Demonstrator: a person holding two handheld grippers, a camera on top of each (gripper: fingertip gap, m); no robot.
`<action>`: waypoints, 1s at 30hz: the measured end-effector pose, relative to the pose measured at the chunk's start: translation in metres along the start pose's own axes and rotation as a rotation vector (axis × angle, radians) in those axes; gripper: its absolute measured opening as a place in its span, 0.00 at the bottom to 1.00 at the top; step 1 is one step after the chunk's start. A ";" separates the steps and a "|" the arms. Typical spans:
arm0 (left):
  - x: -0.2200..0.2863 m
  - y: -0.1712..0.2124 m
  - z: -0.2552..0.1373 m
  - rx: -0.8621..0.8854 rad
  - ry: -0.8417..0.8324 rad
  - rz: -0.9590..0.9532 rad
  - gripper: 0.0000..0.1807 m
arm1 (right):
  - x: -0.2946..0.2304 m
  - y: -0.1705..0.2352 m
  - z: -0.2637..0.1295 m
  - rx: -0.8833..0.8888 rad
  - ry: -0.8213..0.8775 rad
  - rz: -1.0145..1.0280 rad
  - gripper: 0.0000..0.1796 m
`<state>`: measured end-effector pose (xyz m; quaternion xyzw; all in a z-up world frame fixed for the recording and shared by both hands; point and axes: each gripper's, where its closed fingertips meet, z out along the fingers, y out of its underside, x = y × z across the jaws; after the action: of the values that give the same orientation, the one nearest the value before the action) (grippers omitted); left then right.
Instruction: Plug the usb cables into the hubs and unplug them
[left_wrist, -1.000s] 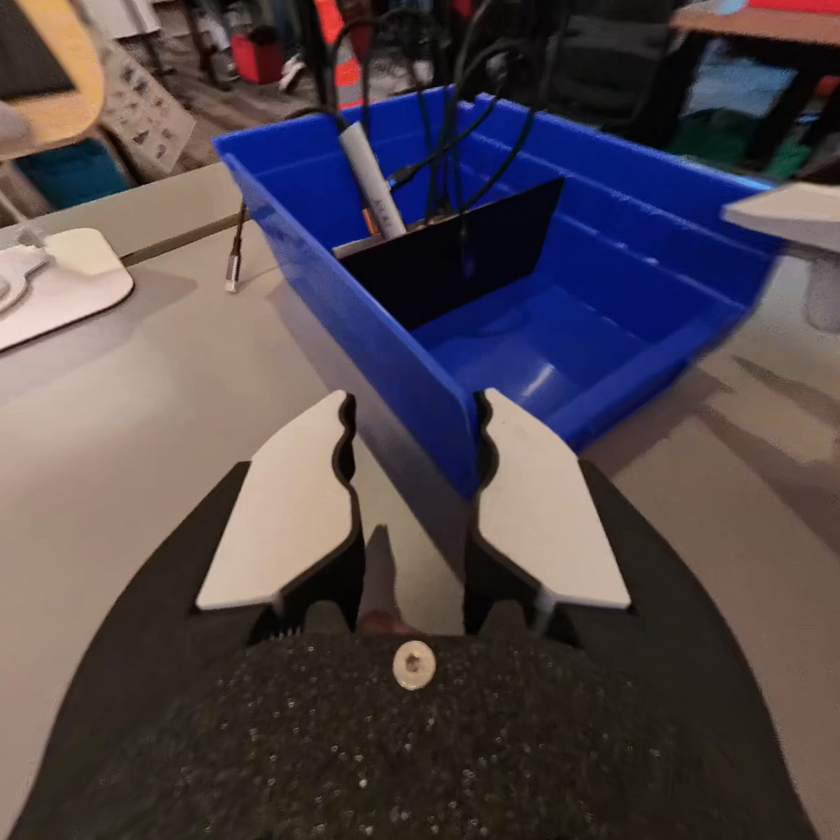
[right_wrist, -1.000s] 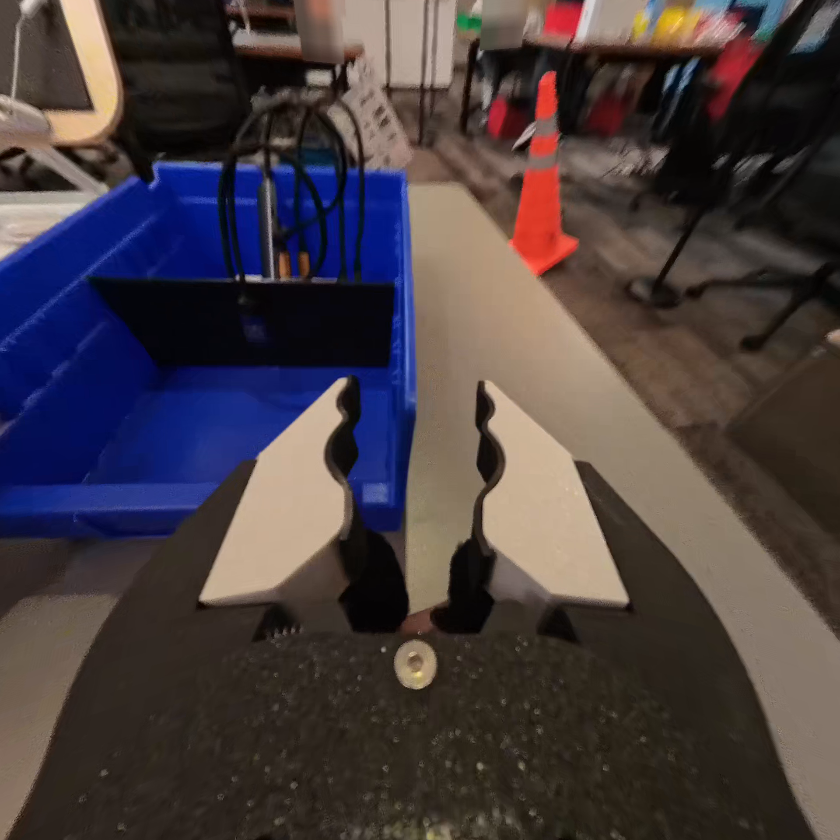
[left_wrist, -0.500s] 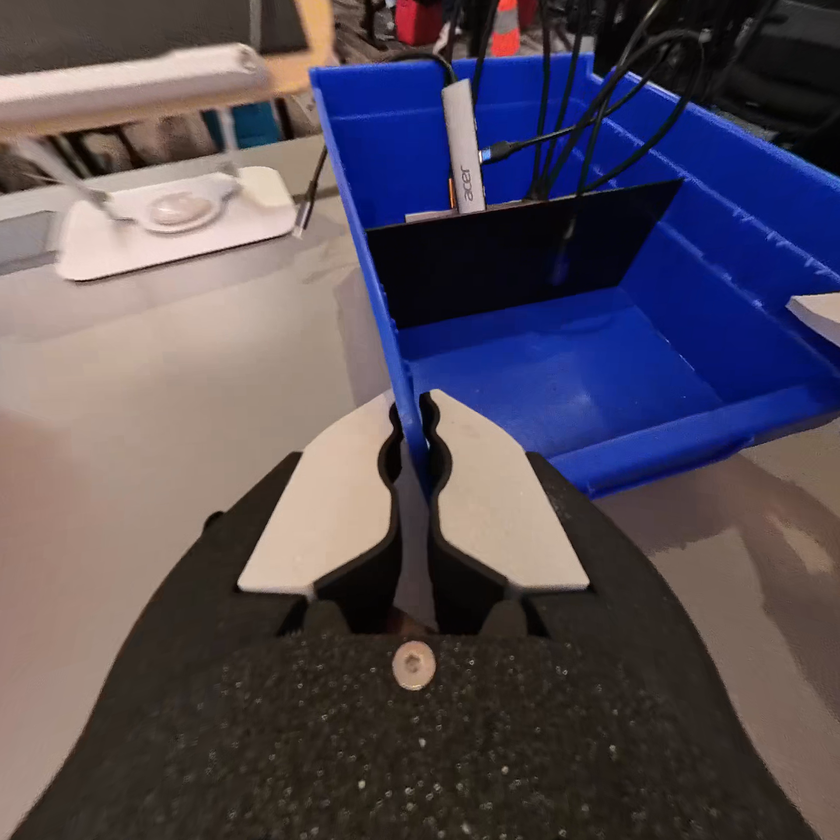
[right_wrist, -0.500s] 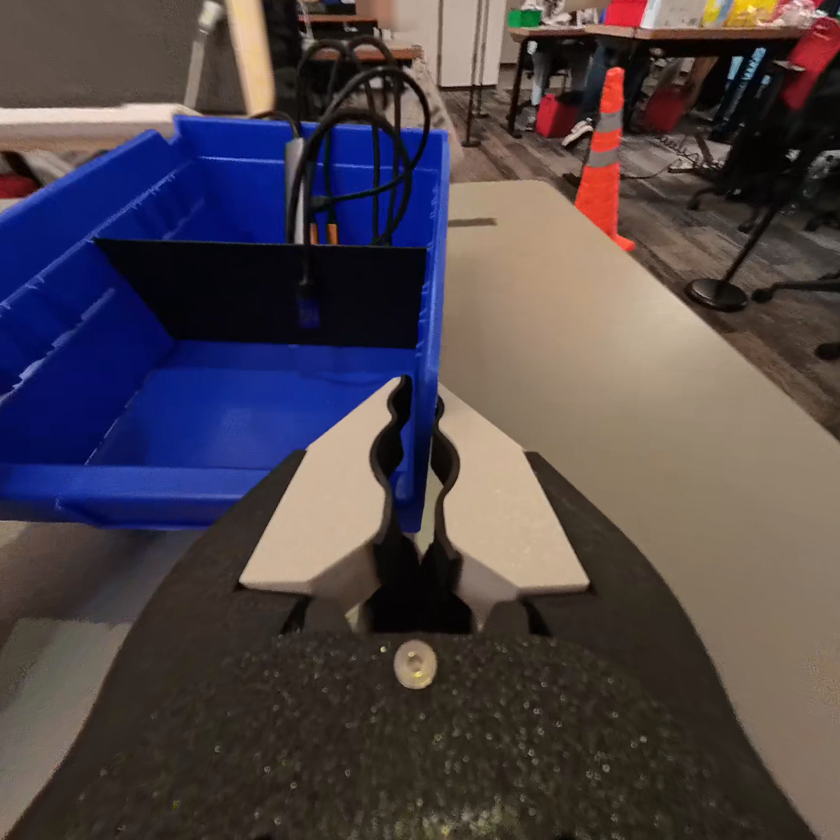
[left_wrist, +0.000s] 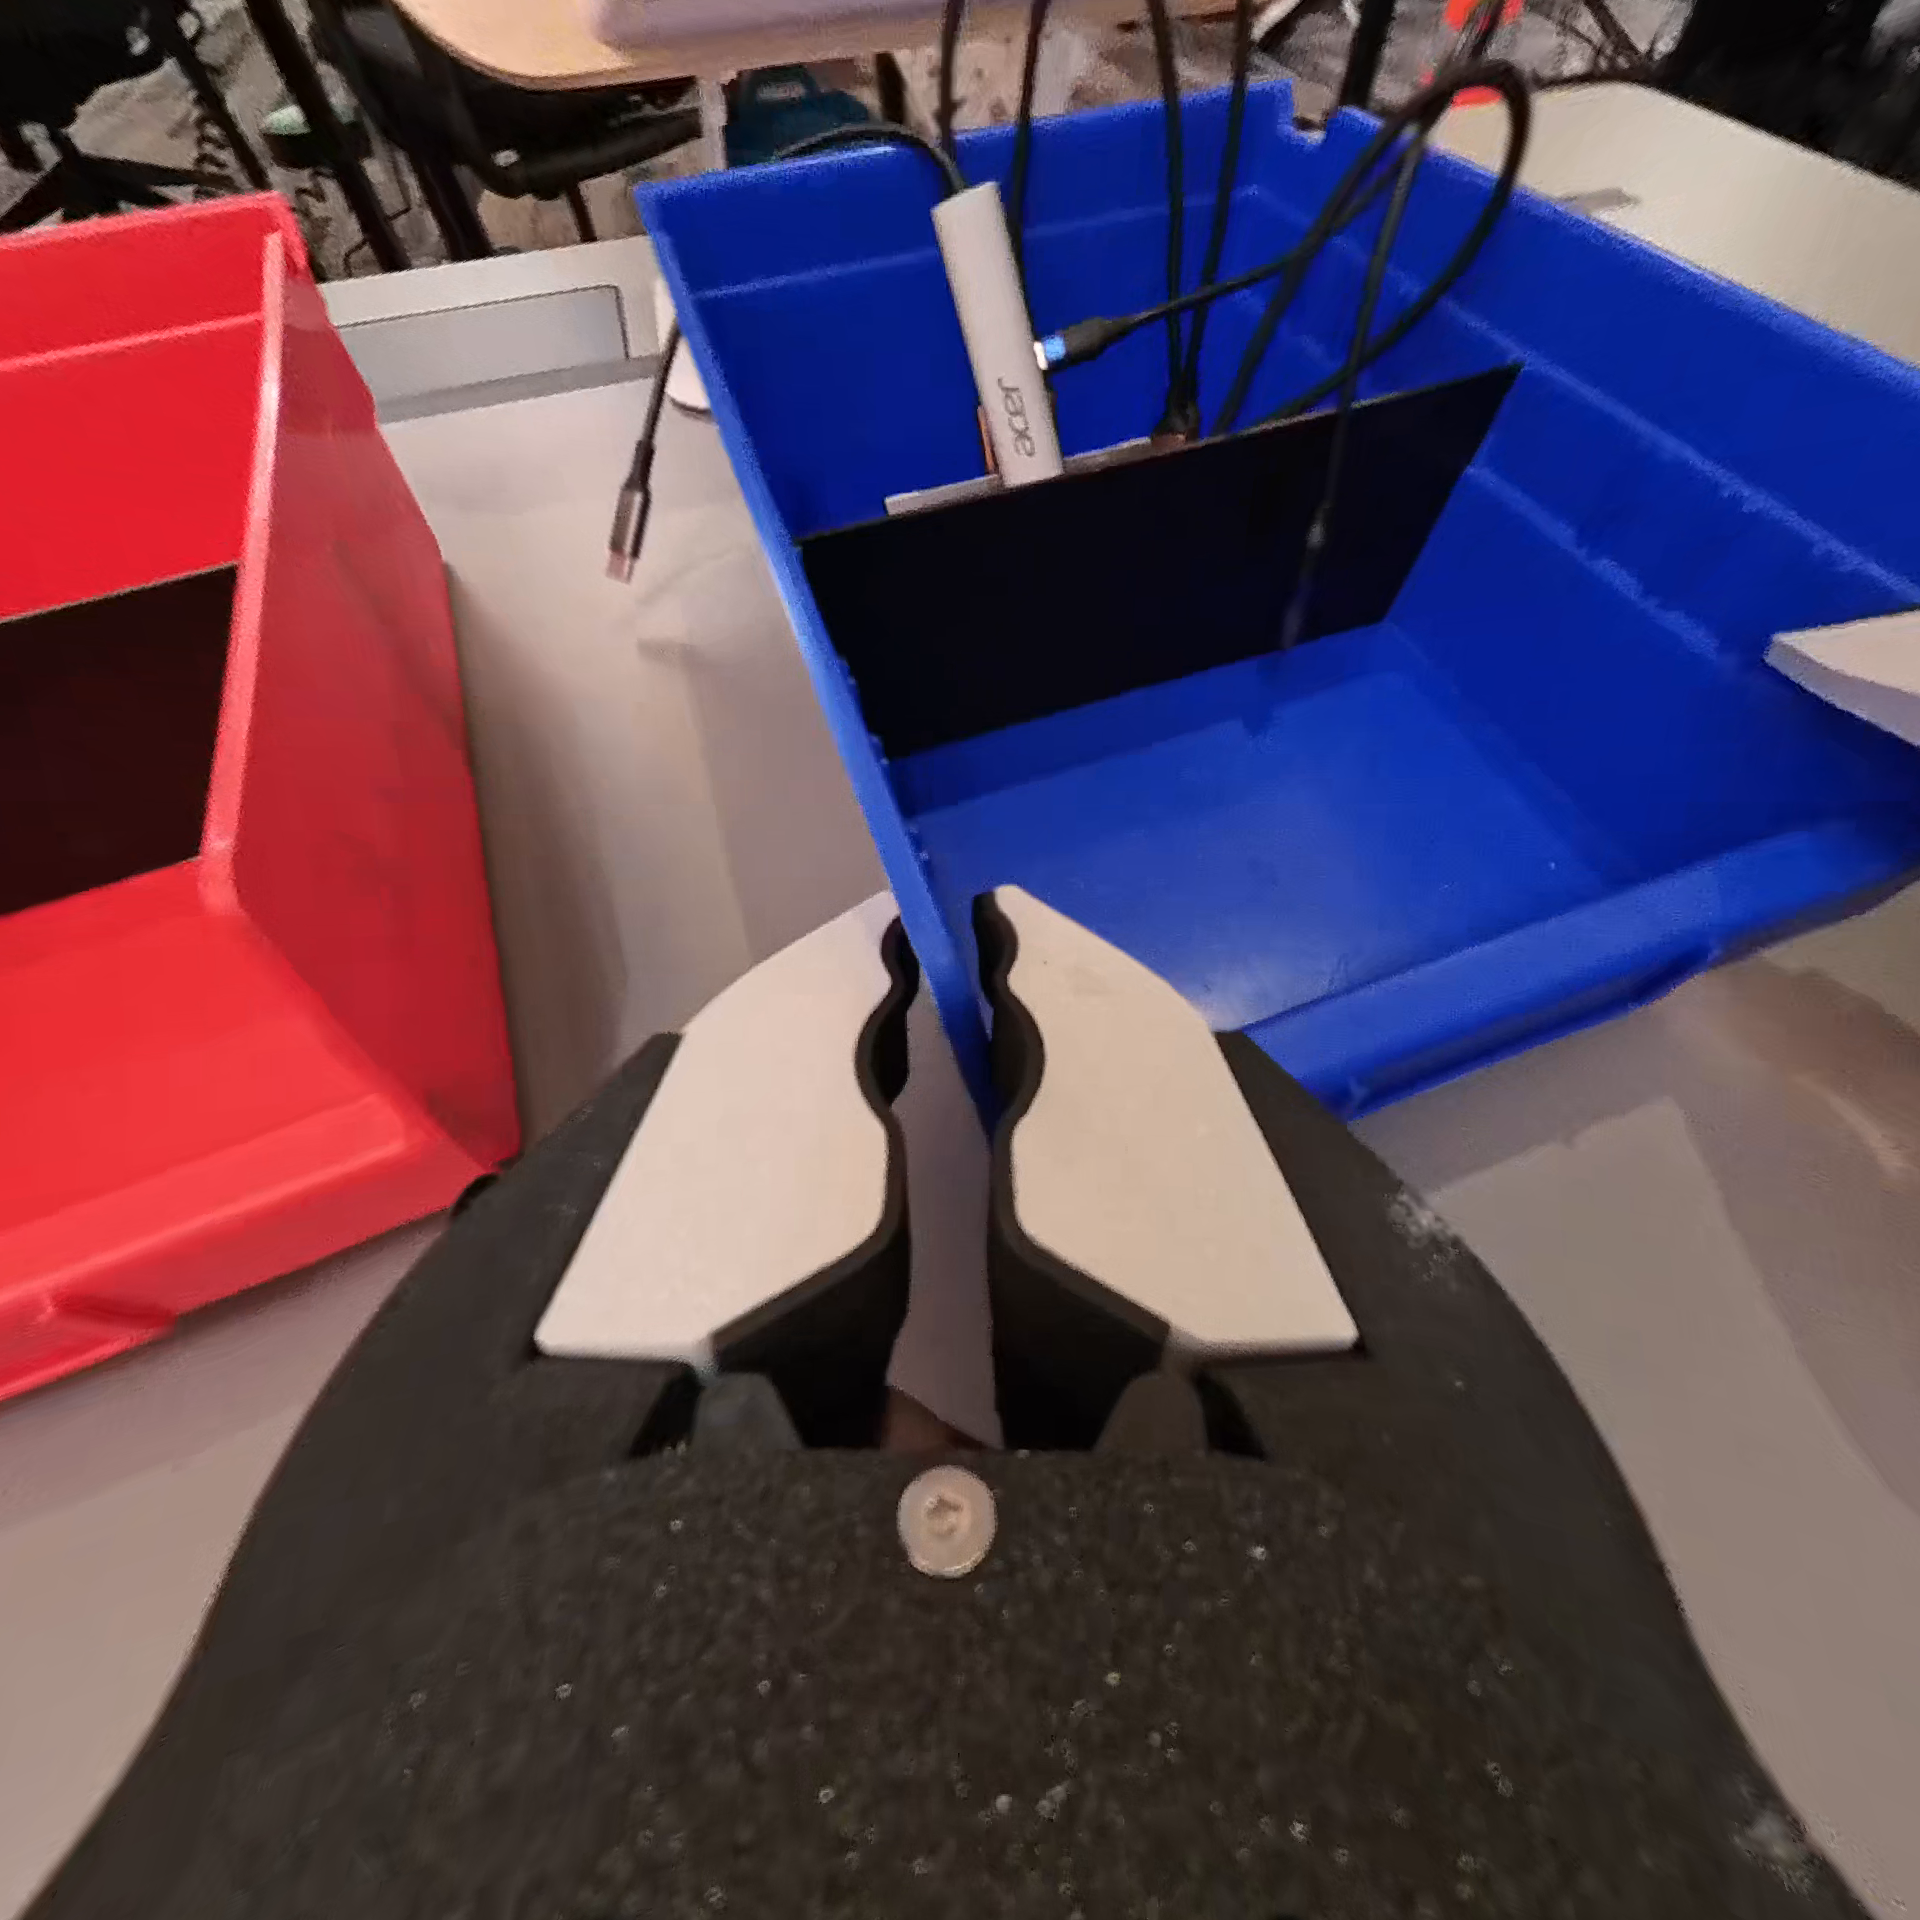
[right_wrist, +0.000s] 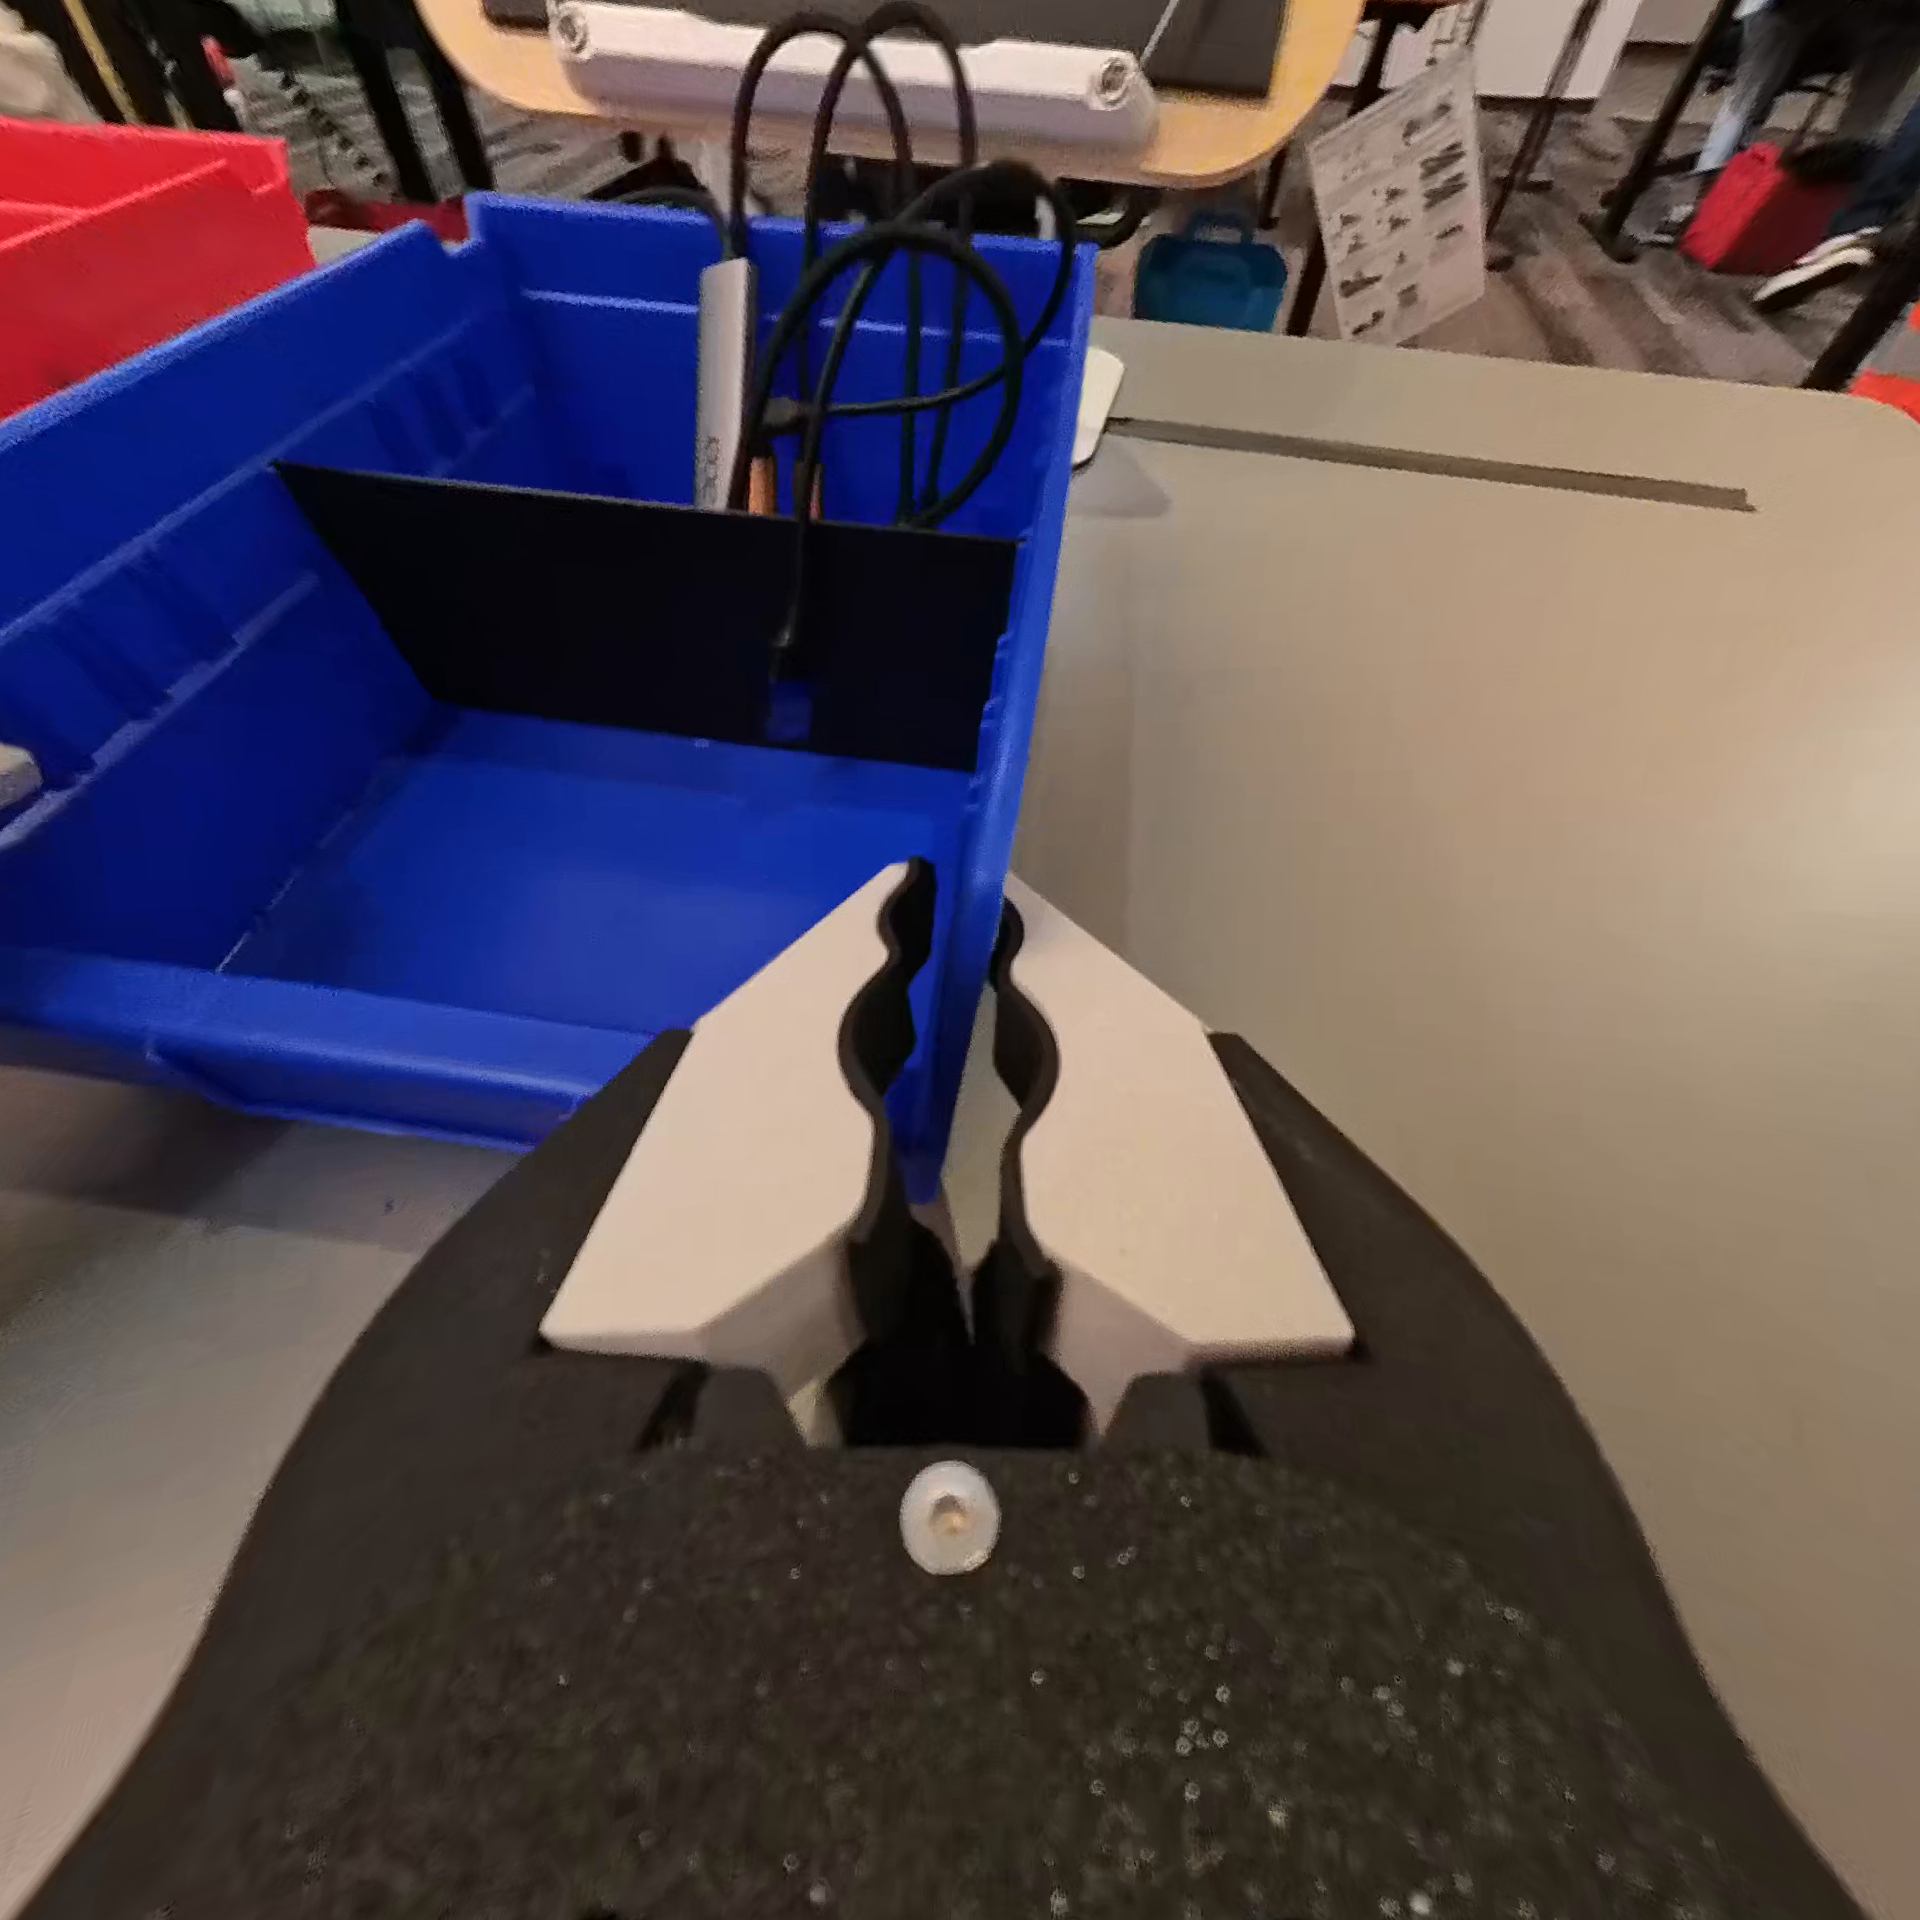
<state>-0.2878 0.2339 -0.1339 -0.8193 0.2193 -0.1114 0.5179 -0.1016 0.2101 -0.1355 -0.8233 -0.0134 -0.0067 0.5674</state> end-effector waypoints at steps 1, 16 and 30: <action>0.002 -0.001 -0.004 0.003 0.029 0.005 0.07 | -0.002 0.002 -0.002 -0.011 -0.036 -0.016 0.05; -0.282 0.042 -0.102 -0.006 -0.282 -0.198 0.27 | -0.120 0.037 -0.085 -0.018 -0.516 -0.292 0.15; -0.267 0.072 -0.103 -0.078 -0.280 -0.170 0.02 | -0.267 0.011 -0.027 -0.088 -0.533 -0.146 0.30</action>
<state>-0.5823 0.2520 -0.1417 -0.8619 0.0791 -0.0311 0.5000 -0.3679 0.1767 -0.1432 -0.8167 -0.2213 0.1684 0.5056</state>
